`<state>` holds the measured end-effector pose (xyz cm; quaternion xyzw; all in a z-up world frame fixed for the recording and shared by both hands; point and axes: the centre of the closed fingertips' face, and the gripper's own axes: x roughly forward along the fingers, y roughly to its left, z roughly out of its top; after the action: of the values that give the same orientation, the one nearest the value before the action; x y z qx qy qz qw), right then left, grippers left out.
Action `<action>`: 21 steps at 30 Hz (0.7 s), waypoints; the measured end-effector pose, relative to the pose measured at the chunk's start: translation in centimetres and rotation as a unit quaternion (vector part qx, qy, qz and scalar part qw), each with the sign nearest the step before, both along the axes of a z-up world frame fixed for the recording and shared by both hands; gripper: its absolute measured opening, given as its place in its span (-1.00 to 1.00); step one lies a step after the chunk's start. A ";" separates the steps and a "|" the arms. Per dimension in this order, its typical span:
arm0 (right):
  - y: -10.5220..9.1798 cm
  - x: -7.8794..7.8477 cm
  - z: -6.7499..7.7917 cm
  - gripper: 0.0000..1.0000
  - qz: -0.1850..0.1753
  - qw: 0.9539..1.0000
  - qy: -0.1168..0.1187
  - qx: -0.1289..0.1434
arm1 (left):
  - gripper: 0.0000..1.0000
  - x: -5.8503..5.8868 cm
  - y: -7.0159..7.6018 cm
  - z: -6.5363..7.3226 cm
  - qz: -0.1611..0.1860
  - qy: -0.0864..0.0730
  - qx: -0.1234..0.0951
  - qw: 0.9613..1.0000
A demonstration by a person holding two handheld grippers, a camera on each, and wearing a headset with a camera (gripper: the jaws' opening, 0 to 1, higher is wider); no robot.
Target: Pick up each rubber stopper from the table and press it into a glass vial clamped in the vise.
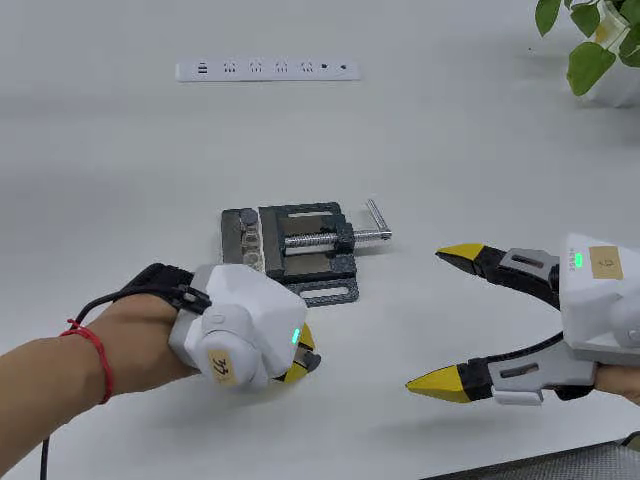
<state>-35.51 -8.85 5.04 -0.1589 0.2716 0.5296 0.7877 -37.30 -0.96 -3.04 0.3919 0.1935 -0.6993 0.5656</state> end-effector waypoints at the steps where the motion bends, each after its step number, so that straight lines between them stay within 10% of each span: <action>1: 0.0 0.0 0.0 0.73 -0.001 1.000 0.000 0.001 | -0.84 0.0 0.0 0.0 -0.002 -0.001 0.000 1.000; 21: 0.0 0.0 0.1 0.71 -0.001 1.000 -0.001 0.000 | -0.91 0.1 0.3 0.0 -0.005 -0.005 0.009 1.000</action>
<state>-35.48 -8.86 5.17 -0.1594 0.2705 0.5289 0.7885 -37.23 -0.66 -3.08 0.4015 0.1947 -0.6983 0.5598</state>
